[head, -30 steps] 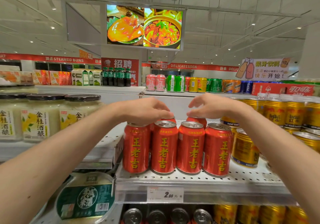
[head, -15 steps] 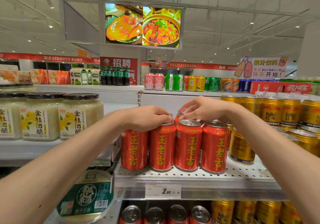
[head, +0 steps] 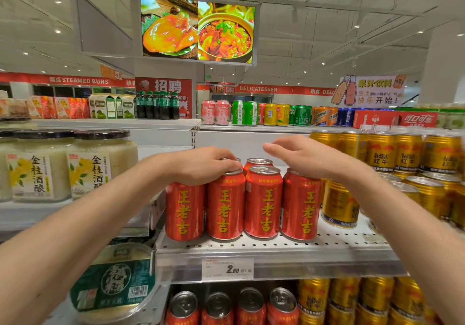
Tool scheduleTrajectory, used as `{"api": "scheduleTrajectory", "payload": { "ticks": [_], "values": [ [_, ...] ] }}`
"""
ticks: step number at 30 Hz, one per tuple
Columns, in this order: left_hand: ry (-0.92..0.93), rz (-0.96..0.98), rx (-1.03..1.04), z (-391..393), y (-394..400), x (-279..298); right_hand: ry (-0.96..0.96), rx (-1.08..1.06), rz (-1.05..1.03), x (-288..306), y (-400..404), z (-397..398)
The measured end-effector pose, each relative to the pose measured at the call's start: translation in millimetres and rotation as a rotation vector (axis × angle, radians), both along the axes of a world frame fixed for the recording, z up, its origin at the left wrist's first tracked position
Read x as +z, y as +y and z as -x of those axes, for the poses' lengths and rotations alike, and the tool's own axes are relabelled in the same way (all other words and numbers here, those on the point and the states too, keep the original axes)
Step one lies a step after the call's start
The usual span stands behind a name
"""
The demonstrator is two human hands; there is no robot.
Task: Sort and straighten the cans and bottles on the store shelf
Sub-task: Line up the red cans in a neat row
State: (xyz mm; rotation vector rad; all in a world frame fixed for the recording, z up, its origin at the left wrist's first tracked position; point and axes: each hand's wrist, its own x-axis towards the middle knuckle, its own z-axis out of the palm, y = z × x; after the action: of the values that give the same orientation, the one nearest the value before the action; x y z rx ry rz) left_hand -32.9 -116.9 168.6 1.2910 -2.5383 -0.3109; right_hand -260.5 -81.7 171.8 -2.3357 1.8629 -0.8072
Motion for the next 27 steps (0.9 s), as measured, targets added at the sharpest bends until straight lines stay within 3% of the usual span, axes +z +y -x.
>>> {"api": "scheduleTrajectory", "payload": {
  "ticks": [6,10,19,27],
  "values": [
    [-0.056,-0.019,-0.016,0.6,2.0,0.3,0.044,-0.049,0.095,-32.3,36.5,-2.5],
    [-0.066,-0.011,-0.015,-0.6,2.3,0.0,0.074,-0.045,0.282,-43.3,27.3,-2.0],
    [-0.047,0.021,0.015,-0.8,0.7,-3.5,0.033,0.005,0.391,-53.4,14.5,4.2],
    [-0.006,0.497,0.088,-8.1,10.2,-12.3,0.048,-0.062,0.293,-48.0,29.6,-1.2]
  ]
}}
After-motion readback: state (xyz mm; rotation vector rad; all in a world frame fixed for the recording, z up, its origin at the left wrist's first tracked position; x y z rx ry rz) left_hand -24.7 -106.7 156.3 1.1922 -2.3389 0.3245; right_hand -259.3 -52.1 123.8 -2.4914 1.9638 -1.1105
